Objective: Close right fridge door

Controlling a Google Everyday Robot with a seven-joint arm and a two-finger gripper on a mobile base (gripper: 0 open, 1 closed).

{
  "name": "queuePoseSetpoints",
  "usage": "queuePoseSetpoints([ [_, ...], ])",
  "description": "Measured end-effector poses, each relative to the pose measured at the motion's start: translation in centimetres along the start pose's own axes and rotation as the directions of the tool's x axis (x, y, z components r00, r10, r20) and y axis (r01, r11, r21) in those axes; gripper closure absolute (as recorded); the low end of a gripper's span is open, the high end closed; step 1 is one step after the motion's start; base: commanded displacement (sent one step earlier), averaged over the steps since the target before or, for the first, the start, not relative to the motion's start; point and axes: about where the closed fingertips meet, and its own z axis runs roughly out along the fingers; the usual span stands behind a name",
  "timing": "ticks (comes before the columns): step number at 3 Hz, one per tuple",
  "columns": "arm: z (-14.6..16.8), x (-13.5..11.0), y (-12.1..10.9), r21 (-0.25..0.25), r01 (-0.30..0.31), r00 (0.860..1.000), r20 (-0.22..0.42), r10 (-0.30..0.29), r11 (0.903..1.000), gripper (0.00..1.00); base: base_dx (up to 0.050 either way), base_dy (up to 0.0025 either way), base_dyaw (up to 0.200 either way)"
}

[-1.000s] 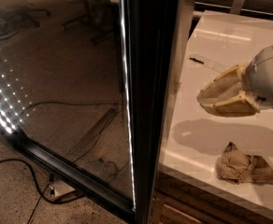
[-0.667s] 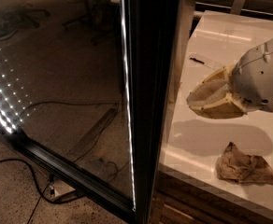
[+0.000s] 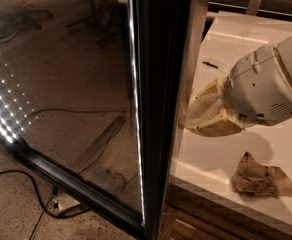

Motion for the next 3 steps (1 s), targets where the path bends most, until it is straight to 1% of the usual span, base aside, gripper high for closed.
queuePoseSetpoints([
  [1, 0.0, 0.0, 0.0, 0.000, 0.000, 1.000, 0.000, 0.000, 1.0000, 1.00, 0.000, 0.00000, 0.000],
  [2, 0.5, 0.3, 1.0, 0.008, -0.017, 0.999, 0.049, 0.017, 0.9998, 1.00, 0.000, 0.00000, 0.000],
  [3, 1.7, 0.1, 3.1, 0.007, -0.041, 0.992, 0.117, 0.040, 0.9992, 1.00, 0.000, 0.00000, 0.000],
])
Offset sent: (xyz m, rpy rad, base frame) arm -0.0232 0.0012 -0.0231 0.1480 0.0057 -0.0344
